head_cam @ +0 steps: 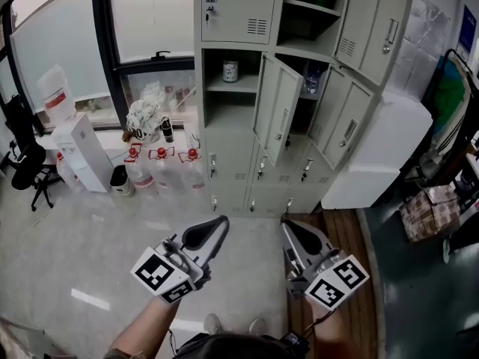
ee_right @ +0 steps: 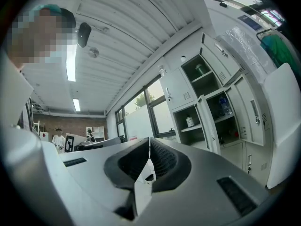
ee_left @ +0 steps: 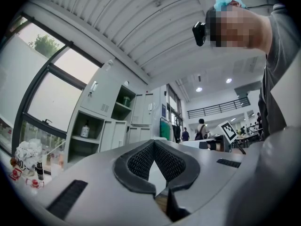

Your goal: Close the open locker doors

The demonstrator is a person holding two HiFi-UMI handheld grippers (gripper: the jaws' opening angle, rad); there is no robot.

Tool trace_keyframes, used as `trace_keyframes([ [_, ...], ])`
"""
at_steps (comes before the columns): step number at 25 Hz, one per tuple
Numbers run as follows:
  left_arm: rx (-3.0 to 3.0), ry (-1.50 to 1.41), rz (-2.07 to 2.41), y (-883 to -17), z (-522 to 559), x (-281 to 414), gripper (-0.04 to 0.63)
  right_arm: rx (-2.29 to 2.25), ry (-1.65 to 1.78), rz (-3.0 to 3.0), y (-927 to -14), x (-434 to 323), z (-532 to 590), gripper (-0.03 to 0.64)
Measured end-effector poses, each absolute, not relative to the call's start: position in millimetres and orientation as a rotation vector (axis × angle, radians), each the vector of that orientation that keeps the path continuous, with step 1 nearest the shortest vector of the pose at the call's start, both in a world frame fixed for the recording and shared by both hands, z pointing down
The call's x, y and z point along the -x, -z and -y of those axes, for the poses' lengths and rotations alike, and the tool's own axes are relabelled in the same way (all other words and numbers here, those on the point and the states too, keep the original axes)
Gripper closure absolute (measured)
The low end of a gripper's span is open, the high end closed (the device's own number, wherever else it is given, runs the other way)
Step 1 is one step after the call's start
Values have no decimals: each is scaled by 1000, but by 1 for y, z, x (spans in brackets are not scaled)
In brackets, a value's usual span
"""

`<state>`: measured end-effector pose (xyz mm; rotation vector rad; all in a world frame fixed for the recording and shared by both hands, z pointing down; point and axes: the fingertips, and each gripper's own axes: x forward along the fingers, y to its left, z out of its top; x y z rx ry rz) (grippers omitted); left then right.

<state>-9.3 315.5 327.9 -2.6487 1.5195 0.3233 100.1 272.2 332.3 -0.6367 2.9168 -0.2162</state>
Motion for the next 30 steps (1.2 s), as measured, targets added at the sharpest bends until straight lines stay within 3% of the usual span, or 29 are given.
trace_keyframes([
  [12,2645,-336,-1378,-300,-320,56,586,769,37,-2898,-307,-43,-282,601],
  [30,2689,-314,-1356,-315,-318,81,586,811,103,-2878,-319,-17,-277,601],
])
